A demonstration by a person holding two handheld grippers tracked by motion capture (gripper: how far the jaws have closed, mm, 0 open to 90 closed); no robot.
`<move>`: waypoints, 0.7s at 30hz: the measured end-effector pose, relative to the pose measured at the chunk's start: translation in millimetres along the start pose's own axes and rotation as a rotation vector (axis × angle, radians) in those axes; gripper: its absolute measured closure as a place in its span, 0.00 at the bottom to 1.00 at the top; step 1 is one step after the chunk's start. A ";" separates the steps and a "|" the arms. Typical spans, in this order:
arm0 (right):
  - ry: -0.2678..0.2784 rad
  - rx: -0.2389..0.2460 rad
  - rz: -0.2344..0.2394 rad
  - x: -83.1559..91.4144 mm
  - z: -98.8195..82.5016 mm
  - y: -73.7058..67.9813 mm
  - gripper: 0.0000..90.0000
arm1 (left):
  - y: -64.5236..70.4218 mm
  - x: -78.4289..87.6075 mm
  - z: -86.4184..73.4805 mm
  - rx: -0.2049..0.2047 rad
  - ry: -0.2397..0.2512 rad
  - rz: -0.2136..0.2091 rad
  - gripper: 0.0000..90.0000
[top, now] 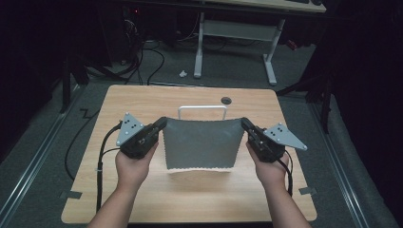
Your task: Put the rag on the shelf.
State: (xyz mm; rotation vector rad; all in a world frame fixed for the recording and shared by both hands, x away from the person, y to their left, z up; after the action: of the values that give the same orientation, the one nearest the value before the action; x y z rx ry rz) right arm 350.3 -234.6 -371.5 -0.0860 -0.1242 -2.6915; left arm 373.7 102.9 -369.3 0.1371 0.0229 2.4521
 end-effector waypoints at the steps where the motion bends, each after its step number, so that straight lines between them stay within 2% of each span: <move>1: 0.001 -0.006 -0.003 -1.6 1.5 0.8 1.00 | -0.7 -1.1 1.1 -0.003 -0.001 0.001 0.99; 7: 0.004 -0.014 -0.011 -10.0 6.4 5.1 1.00 | -7.0 -11.6 7.2 0.003 0.004 0.014 0.99; 13: 0.007 -0.015 -0.017 -19.8 12.0 10.8 1.00 | -14.8 -23.0 10.4 -0.008 0.005 0.019 0.99; 21: 0.012 -0.025 -0.027 -38.1 24.1 19.8 1.00 | -26.4 -41.6 23.5 -0.054 -0.014 0.043 0.99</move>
State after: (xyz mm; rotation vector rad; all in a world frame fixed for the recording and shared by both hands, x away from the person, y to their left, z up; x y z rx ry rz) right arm 394.2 -233.6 -349.1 -0.0758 -0.0882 -2.7206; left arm 424.9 96.5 -351.2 0.1317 -0.0533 2.4919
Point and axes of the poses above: each handheld gripper's, and its own axes: x roughly backward along the jaws, z roughly out of its top, y roughly to its right, the point moved 2 cm from there along -x, roughly forward along the jaws, and after that the axes turned 4 degrees about y, right-handed, at the moved point
